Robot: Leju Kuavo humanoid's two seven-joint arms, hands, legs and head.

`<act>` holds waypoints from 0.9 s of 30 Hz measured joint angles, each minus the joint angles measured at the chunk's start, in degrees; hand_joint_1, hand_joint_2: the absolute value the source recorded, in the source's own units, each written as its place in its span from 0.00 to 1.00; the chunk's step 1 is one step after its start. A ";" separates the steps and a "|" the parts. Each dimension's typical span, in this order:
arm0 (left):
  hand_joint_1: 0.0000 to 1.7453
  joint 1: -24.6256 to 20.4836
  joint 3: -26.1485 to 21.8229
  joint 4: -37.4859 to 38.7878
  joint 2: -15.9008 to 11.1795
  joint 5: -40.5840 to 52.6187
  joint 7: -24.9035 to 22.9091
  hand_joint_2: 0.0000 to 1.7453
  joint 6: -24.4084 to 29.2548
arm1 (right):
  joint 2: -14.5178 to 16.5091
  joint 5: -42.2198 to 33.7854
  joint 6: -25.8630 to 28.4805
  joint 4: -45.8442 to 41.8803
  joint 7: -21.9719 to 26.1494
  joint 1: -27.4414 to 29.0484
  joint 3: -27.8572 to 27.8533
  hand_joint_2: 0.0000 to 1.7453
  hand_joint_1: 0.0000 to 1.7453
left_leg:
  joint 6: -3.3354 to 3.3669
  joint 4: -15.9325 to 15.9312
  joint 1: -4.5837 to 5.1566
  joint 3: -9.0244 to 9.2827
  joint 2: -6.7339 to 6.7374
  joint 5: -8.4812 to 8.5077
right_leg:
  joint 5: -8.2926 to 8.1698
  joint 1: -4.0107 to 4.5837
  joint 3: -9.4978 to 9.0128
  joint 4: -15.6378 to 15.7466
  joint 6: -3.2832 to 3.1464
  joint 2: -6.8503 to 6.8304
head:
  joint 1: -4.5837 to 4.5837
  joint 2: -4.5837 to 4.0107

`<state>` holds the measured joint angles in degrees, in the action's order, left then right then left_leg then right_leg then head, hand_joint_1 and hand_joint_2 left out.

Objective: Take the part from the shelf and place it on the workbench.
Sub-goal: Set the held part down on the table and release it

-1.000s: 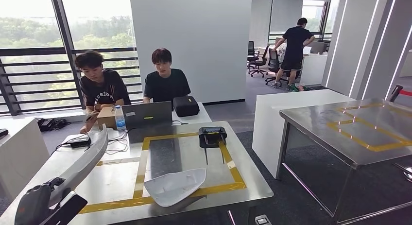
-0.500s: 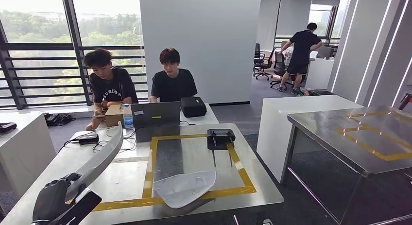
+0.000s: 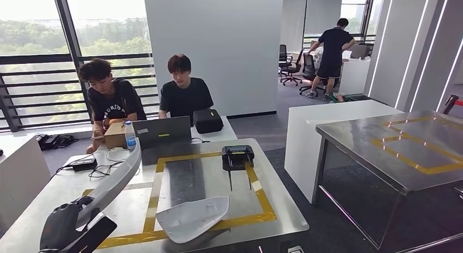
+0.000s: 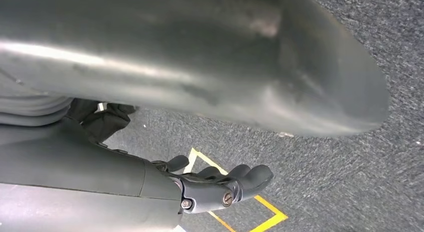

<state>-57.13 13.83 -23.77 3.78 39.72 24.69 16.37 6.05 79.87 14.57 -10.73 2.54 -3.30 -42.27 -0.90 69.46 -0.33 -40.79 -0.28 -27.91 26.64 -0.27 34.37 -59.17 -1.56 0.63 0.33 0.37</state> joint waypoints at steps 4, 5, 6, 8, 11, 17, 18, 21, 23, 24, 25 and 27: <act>1.00 -0.40 0.31 -0.08 0.15 -0.01 -0.06 1.00 0.03 | 0.32 -0.02 0.03 0.01 -0.03 0.00 -0.01 0.00 0.00 | 1.48 -10.04 0.84 4.85 0.00 2.91 | 0.65 0.19 -0.46 0.00 0.77 -0.01 | -0.13 0.00; 1.00 -0.43 0.38 -0.09 0.20 0.00 -0.11 1.00 0.03 | 0.30 -0.02 0.07 0.00 -0.05 -0.01 -0.01 0.00 0.00 | 1.49 -10.54 0.84 5.05 -0.05 2.84 | 0.68 0.14 -0.52 0.13 1.08 -0.02 | -0.15 0.00; 1.00 -0.41 0.42 -0.15 0.24 -0.02 -0.18 1.00 0.03 | 0.29 -0.02 0.11 -0.01 -0.04 0.04 -0.01 0.00 0.00 | 1.61 -10.83 0.71 5.35 -0.06 2.87 | 0.80 0.08 -0.63 0.20 1.41 -0.07 | -0.20 0.02; 1.00 -0.58 0.44 -0.25 0.33 -0.05 -0.25 1.00 0.03 | 0.32 -0.02 0.21 -0.03 -0.01 0.10 -0.01 0.00 0.00 | 2.01 -11.60 0.25 6.18 -0.02 2.90 | 1.99 0.16 0.06 -1.76 2.03 -0.17 | -0.24 0.00; 1.00 -0.70 0.48 -0.22 0.62 -0.09 -0.30 1.00 0.03 | 0.28 -0.03 0.33 -0.05 -0.04 0.07 -0.01 0.00 0.00 | 2.32 -11.85 -0.05 6.87 0.00 2.51 | 5.98 -0.23 5.79 -12.26 2.95 -0.32 | -0.50 -0.01; 1.00 -0.48 0.49 -0.08 0.78 -0.09 -0.49 1.00 0.01 | 0.26 -0.04 0.37 -0.04 -0.01 0.23 -0.01 0.00 0.00 | 0.91 -10.77 -0.60 8.07 -0.10 0.44 | -1.91 -1.06 3.80 -2.91 3.91 -0.49 | -0.69 -0.01; 1.00 -0.57 0.49 -0.08 0.81 -0.10 -0.60 1.00 0.00 | 0.29 -0.03 0.34 -0.03 -0.01 0.21 -0.01 0.00 0.00 | 0.53 -10.58 -0.52 8.11 -0.14 0.14 | -2.34 -1.04 2.84 -0.91 3.66 -0.47 | -0.63 -0.01; 1.00 -0.77 0.50 -0.01 0.89 -0.16 -0.98 1.00 -0.10 | 0.32 -0.03 0.18 -0.01 -0.08 0.11 -0.02 0.00 0.00 | -0.44 -10.85 -0.36 8.33 -0.21 -0.32 | -1.69 -0.84 2.26 -0.17 2.09 -0.29 | -0.47 0.01; 1.00 -1.01 0.51 0.02 0.91 -0.20 -1.17 1.00 -0.20 | 0.29 -0.02 0.09 -0.02 -0.12 0.01 -0.03 0.00 0.00 | -1.01 -9.48 -0.45 7.93 -0.09 -1.31 | -1.39 -0.92 1.69 0.01 1.18 -0.28 | -0.33 0.02; 1.00 -1.14 0.51 0.03 0.90 -0.20 -1.24 1.00 -0.22 | 0.27 -0.02 0.07 -0.02 -0.13 -0.03 -0.03 0.00 0.00 | -1.17 -8.01 -0.46 7.28 -0.03 -2.06 | -1.26 -0.99 1.39 0.10 0.83 -0.30 | -0.23 0.02; 1.00 -1.26 0.51 0.04 0.90 -0.20 -1.25 1.00 -0.23 | 0.25 -0.02 0.06 -0.02 -0.13 -0.03 -0.03 0.00 0.00 | -1.23 -6.56 -0.45 6.66 0.01 -2.69 | -1.14 -0.99 1.21 0.11 0.63 -0.31 | -0.15 0.01; 1.00 -1.35 0.51 0.06 0.90 -0.20 -1.26 1.00 -0.24 | 0.22 -0.02 0.05 -0.02 -0.13 -0.04 -0.03 0.00 0.00 | -1.25 -5.20 -0.44 5.97 0.02 -3.28 | -1.06 -0.98 1.10 0.11 0.52 -0.32 | -0.11 0.01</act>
<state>-58.48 14.34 -23.71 4.68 39.52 23.43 16.13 6.27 79.84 14.62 -10.75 2.40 -3.34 -42.29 -2.15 64.27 -0.77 -34.82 -0.26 -31.19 25.57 -1.25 35.47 -59.07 -1.04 0.30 0.22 0.37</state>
